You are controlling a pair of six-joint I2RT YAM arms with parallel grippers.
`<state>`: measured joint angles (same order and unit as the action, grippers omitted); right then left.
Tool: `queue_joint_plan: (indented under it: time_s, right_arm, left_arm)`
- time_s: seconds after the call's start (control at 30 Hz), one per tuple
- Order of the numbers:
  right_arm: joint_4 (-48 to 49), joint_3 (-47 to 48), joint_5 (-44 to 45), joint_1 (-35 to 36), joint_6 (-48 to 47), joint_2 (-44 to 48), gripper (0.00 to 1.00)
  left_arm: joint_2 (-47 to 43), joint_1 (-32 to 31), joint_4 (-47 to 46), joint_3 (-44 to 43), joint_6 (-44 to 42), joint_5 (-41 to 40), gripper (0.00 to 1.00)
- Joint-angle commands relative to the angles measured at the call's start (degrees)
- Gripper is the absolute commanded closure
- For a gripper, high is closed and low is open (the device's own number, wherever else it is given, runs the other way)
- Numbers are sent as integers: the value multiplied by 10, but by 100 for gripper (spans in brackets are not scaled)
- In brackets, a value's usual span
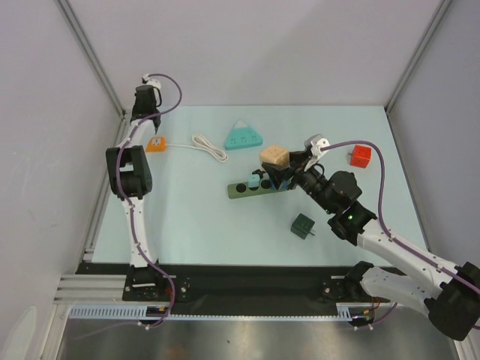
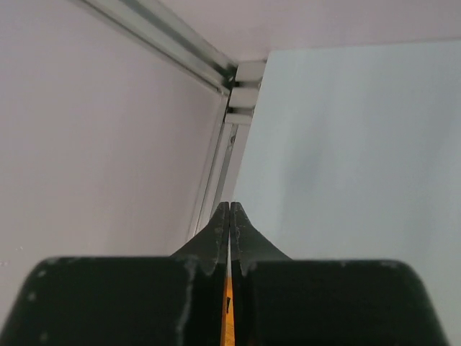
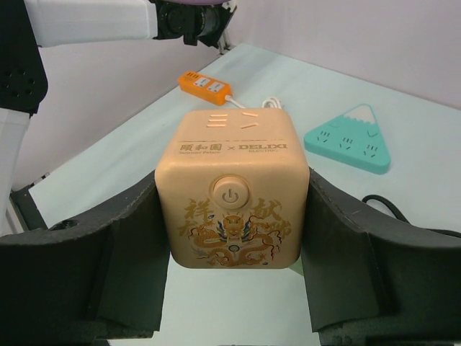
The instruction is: Insert the plug
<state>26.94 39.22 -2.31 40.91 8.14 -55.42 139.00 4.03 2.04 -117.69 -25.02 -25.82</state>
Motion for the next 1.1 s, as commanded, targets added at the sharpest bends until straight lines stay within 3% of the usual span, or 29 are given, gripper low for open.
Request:
queue_joint_plan:
  time_s: [0.0,0.3,0.4,0.57,0.67,0.73,0.83,1.07]
  right_arm:
    - [45,2,-2,-7,5,6,100]
    - [51,-2,-12,-8,14,42,100]
    - [43,4,-20,-9,19,48,100]
    - [20,-3,-25,0,25,86,100]
    - [7,-13,2,18,6,106,100]
    - [0,-15,11,26,-4,109,100]
    - [7,-14,13,36,-10,109,100]
    - [7,-7,-11,37,3,114,100]
  left_arm:
    - [22,8,58,-24,32,-22,100]
    - [5,6,115,-26,34,9,100]
    - [-5,7,91,21,26,-41,100]
    - [-20,17,-4,110,-2,17,100]
    - [13,16,63,63,-6,41,99]
    - [26,19,121,25,2,4,100]
    - [23,24,192,20,43,43,100]
    - [-128,12,192,218,61,81,100]
